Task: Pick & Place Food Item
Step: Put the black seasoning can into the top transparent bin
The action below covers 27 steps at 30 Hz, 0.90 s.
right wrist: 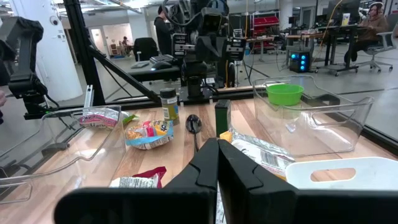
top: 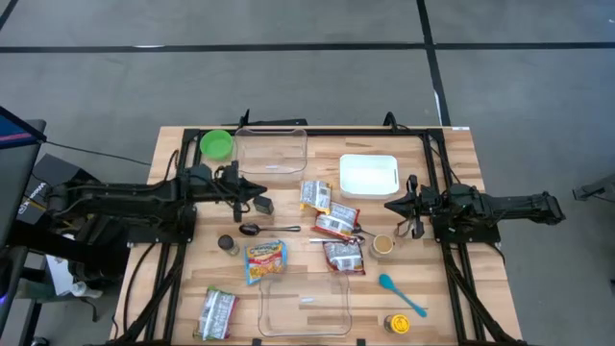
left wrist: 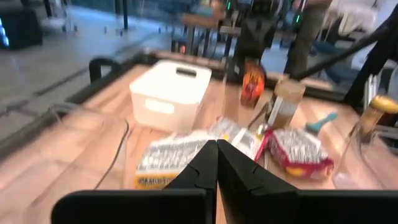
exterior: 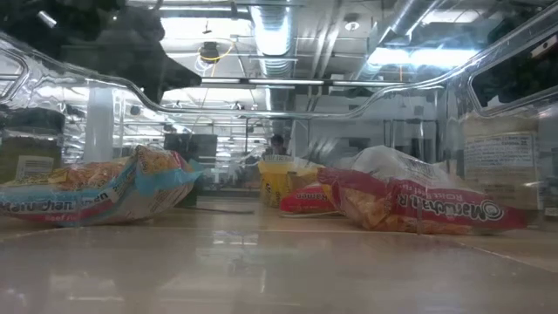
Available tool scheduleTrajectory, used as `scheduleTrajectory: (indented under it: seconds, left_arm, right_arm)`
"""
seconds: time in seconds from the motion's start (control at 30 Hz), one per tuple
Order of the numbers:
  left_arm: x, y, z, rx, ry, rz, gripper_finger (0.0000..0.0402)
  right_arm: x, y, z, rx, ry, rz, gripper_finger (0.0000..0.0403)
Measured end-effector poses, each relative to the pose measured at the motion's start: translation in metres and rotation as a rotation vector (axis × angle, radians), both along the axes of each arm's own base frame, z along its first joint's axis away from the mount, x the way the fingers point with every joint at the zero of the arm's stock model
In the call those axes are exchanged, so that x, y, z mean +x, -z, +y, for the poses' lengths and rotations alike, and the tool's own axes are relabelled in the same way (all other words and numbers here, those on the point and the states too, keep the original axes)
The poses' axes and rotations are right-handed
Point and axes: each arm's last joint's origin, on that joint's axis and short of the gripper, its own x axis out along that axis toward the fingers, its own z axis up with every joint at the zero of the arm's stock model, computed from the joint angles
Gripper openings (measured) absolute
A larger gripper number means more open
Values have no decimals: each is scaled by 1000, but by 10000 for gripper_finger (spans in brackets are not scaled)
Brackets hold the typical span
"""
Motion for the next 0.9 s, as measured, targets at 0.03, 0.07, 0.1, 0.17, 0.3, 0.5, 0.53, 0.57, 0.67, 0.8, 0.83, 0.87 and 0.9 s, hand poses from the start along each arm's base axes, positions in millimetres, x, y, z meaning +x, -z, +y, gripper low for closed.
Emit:
scheduleTrajectory:
  seconds: [0.03, 0.07, 0.1, 0.17, 0.3, 0.5, 0.53, 0.57, 0.67, 0.8, 0.83, 0.87, 0.9]
  left_arm:
    - [1, -4, 0, -2, 0, 21, 0]
    - [2, -6, 0, -8, 0, 47, 0]
    - [3, -10, 1, -12, 0, 69, 0]
    - [4, -16, 1, -22, 1, 114, 0]
    - [4, -33, 1, -36, 1, 187, 0]
    - [6, -53, 1, -63, 2, 320, 0]
    - [7, -56, 1, -67, 2, 340, 0]
    - [8, -58, 2, -72, 2, 365, 0]
    - [13, -66, 3, -78, 9, 445, 0]
    - [25, -73, 4, -85, 64, 554, 0]
    - [28, -74, 3, -90, 75, 574, 0]
    - [32, -74, 3, -94, 82, 598, 0]
    - [37, -74, 3, -89, 91, 612, 0]
  right_arm:
    - [0, 0, 0, 0, 0, 0, 0]
    - [0, 0, 0, 0, 0, 0, 0]
    - [0, 0, 0, 0, -1, 0, 0]
    - [0, 0, 0, 0, 0, 0, 0]
    - [0, 0, 0, 0, 0, 0, 0]
    - [0, 0, 0, 0, 0, 0, 0]
    - [0, 0, 0, 0, 0, 0, 0]
    - [0, 0, 0, 0, 0, 0, 0]
    - [0, 0, 0, 0, 0, 0, 0]
    - [0, 0, 0, 0, 0, 0, 0]
    - [0, 0, 0, 0, 0, 0, 0]
    - [0, 0, 0, 0, 0, 0, 0]
    - [0, 0, 0, 0, 0, 0, 0]
